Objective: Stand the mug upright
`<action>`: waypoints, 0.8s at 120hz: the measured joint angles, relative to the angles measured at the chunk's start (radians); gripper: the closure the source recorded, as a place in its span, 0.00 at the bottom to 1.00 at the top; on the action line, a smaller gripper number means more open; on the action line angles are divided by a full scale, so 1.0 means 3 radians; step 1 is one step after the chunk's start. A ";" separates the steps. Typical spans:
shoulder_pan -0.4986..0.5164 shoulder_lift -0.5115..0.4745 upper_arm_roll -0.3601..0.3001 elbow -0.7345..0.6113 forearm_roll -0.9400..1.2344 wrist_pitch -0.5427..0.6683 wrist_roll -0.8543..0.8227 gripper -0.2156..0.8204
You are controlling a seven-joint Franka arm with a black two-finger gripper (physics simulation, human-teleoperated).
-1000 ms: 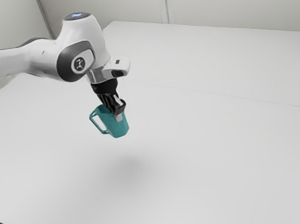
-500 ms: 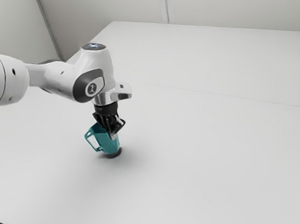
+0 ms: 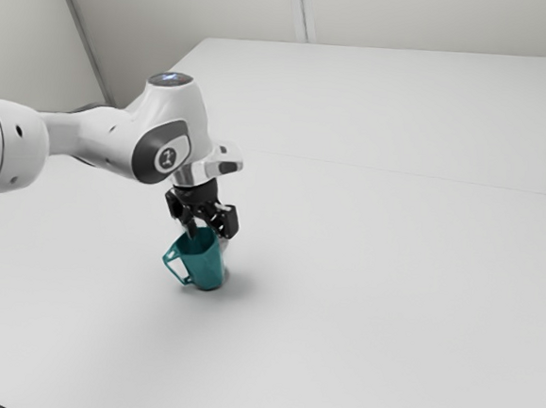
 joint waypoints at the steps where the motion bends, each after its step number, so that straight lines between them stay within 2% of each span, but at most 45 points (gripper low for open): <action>1: 0.0001 -0.0016 -0.0001 0.0002 -0.0005 -0.0006 -0.0002 0.34; 10: 0.0004 -0.0125 -0.0002 0.0117 -0.0095 -0.0107 -0.0016 0.30; 30: -0.0018 -0.0131 0.0010 0.0983 -0.0232 -0.0649 0.0014 0.25; 45: -0.0038 -0.0154 0.0035 0.1429 -0.0265 -0.1074 0.0049 0.23; 66: -0.0010 -0.0202 0.0041 0.1532 -0.0269 -0.1423 0.0089 0.22; 96: -0.0018 -0.0213 0.0050 0.1531 -0.0275 -0.1604 0.0131 0.21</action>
